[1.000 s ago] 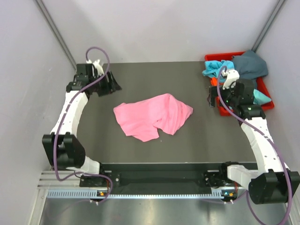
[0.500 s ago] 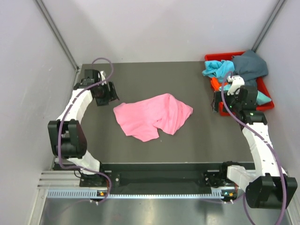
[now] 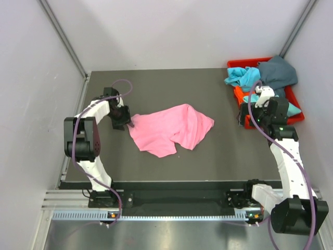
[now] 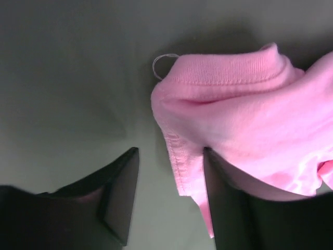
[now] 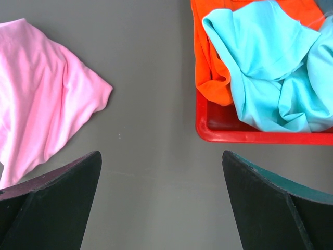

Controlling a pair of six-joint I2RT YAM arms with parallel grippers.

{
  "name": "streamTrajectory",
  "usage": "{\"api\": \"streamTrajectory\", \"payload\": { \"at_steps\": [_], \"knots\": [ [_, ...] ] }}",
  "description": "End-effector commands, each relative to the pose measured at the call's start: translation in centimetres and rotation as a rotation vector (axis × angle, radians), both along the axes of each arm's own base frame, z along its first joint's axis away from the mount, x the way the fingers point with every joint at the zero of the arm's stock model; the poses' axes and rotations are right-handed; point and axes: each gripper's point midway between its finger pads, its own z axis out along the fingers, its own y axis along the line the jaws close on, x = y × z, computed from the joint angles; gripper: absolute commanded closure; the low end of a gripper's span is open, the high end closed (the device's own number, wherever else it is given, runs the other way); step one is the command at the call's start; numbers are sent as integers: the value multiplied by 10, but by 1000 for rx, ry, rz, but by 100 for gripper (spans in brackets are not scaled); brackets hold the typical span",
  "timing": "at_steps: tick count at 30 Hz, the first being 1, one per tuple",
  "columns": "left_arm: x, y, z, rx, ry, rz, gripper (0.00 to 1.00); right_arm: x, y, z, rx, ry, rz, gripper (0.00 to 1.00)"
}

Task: Fold and stack the t-shirts
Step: Flatten the tshirt out

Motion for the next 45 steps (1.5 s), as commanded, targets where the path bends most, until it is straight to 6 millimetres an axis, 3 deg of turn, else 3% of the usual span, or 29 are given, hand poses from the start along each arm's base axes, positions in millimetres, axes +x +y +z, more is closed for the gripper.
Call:
{"api": "streamTrajectory", "payload": {
  "at_steps": [1,3,4,5,7,11,19,21,24,25,26,27,28,29,31,33,37,45],
  "knots": [
    [27,-4,10,-20,-82,-16,46,-1,-4,7,20,-27,-18,0],
    [32,-6,10,-31,-95,-20,54,-2,-6,6,20,-24,-24,0],
    [34,-8,9,-40,-94,-27,63,-2,-6,6,19,-26,-27,1],
    [36,-8,9,-45,-100,-34,82,-2,-6,6,21,-24,-28,0],
    [42,-11,15,-60,-119,-45,98,-2,-7,4,21,-20,-29,0],
    [53,-12,32,-62,-159,-47,100,-2,-9,5,21,-26,-33,1],
    [72,-7,116,-31,-360,-59,100,-3,-12,8,23,-36,-46,1],
    [76,-7,150,-21,-443,-69,100,-3,-12,8,23,-35,-46,1],
    [77,-2,167,4,-500,-48,100,-1,-11,7,26,-35,-44,1],
    [75,-6,162,-16,-490,-60,100,-1,-11,7,28,-36,-46,1],
    [68,-6,145,-22,-440,-62,96,0,-11,8,33,-42,-47,1],
    [65,-7,135,-28,-411,-59,72,1,-10,9,37,-47,-43,1],
    [61,-7,124,-31,-379,-46,57,2,-10,11,38,-51,-40,1],
    [53,-7,104,-35,-323,-43,55,2,-10,11,39,-48,-40,0],
    [48,-4,87,-43,-282,-34,53,1,-10,12,33,-46,-40,1],
    [45,2,65,-54,-228,-13,44,1,-12,13,21,-47,-41,1],
    [49,5,48,-76,-188,-6,35,-2,-15,11,18,-44,-51,0],
    [64,5,30,-89,-157,-11,36,-4,-20,1,48,-29,-80,0]
  ]
}}
